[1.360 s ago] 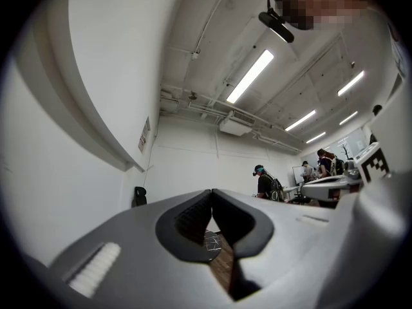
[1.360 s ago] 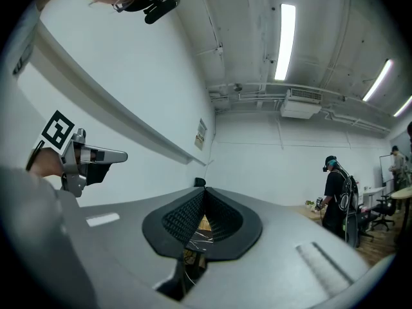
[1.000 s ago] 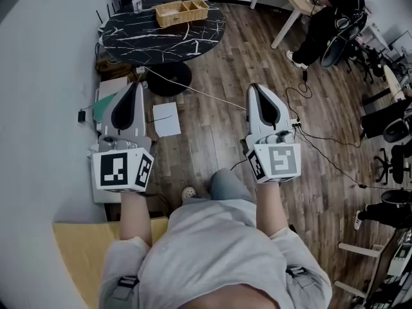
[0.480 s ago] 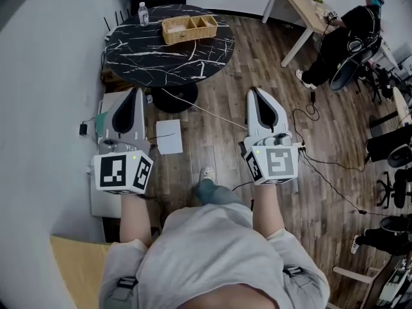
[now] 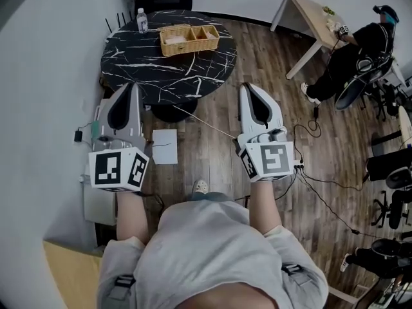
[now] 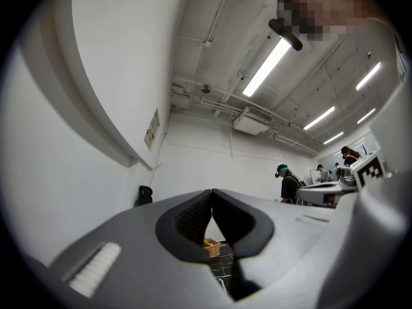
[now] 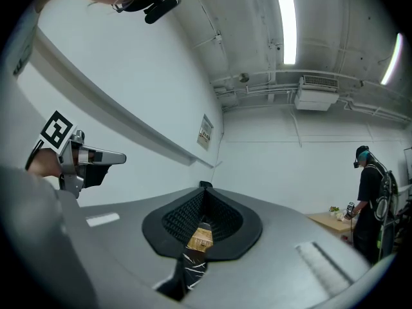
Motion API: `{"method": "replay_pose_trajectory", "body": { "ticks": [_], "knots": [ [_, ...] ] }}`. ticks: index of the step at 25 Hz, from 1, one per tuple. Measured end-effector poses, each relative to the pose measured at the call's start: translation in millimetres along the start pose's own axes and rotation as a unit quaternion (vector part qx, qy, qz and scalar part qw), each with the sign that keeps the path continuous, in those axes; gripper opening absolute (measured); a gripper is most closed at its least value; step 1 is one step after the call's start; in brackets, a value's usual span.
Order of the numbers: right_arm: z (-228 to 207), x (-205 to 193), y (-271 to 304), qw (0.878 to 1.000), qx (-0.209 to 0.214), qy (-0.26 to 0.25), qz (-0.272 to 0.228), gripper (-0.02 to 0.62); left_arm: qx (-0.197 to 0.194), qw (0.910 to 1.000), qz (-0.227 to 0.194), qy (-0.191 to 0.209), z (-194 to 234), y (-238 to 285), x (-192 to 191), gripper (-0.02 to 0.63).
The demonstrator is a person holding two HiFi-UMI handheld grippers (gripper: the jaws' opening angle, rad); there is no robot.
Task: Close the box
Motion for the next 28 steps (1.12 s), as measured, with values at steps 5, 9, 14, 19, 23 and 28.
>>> {"method": "replay_pose_trajectory", "body": {
  "ticks": [5,9,14,19,23,28],
  "knots": [
    [-32,-8,20,1.000,0.016,0.002,-0.005,0.005,0.012,0.9999,-0.004,0.005,-13,29,-6,0.058],
    [-50,-18,30,0.999,0.031,0.006,-0.008,0.005,0.025,0.9997,-0.006,0.002,-22,45,-10,0.058],
    [-67,-29,39,0.999,0.041,0.017,-0.007,0.005,0.036,0.9993,0.000,0.003,-29,57,-14,0.058],
    [-79,-39,52,0.999,0.041,0.023,-0.008,0.005,0.039,0.9992,0.001,0.011,-30,71,-20,0.058],
    [-90,-43,70,0.999,0.039,0.024,-0.008,0.005,0.038,0.9991,0.002,0.016,-26,92,-23,0.058],
    [-103,-49,104,0.999,0.033,0.024,-0.007,0.005,0.032,0.9993,0.003,0.020,-13,128,-27,0.058]
  ]
}}
Point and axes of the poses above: the fingertips, and each gripper's own axes: y forward along the fingers, z to its left, x out of its top, the point moved 8 cm from there along -y, backward along the fingers, and after that the axes turned 12 degrees about x, right-handed, at the moved point
